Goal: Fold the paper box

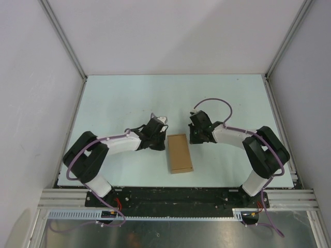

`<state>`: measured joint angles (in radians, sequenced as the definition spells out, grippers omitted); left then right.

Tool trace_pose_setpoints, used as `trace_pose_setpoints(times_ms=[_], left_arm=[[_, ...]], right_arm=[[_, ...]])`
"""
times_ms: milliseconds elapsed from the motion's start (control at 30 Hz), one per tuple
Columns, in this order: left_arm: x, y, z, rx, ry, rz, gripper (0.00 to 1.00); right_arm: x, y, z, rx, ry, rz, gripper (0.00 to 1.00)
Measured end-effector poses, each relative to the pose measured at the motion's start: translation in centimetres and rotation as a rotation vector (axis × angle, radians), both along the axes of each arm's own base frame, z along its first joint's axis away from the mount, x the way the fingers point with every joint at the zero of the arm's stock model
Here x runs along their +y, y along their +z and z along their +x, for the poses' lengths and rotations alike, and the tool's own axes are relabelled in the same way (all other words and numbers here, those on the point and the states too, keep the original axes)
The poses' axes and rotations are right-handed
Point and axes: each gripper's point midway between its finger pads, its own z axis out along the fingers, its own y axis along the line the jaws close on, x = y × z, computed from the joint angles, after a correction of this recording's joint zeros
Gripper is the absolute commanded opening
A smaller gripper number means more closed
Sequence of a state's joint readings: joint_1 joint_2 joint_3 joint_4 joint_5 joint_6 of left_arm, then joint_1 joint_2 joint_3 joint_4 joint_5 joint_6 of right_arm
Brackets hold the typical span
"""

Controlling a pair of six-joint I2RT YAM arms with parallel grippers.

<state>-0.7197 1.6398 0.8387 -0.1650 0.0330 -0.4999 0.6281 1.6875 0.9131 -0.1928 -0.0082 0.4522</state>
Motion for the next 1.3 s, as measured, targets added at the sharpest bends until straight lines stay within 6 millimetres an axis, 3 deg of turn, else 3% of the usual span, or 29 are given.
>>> trace_pose_setpoints(times_ms=[167,267,400,533,767,1300], left_arm=[[3.3,0.7,-1.2,-0.028,0.084,-0.003,0.02],[4.3,1.7,-2.2,-0.059,0.129,-0.032,0.02],[3.3,2.6,-4.2,-0.083,0.112,-0.068,0.02],[1.9,2.4,-6.1,-0.063,0.075,-0.088,0.02],[1.4,1.7,-7.6,-0.040,0.073,-0.081,0.02],[-0.1,-0.1,-9.9,0.010,0.021,-0.052,0.02]], right_arm=[[-2.7,0.8,-0.9,0.010,-0.052,-0.095,0.00],[-4.0,1.8,-1.6,0.007,-0.085,-0.120,0.00],[-5.3,2.0,-4.0,0.023,-0.095,-0.130,0.00],[-5.6,1.2,-7.8,0.063,-0.067,-0.135,0.00],[-6.0,0.1,-11.8,0.079,-0.045,-0.095,0.00],[-2.1,-0.4,-12.5,0.067,-0.003,-0.019,0.00]])
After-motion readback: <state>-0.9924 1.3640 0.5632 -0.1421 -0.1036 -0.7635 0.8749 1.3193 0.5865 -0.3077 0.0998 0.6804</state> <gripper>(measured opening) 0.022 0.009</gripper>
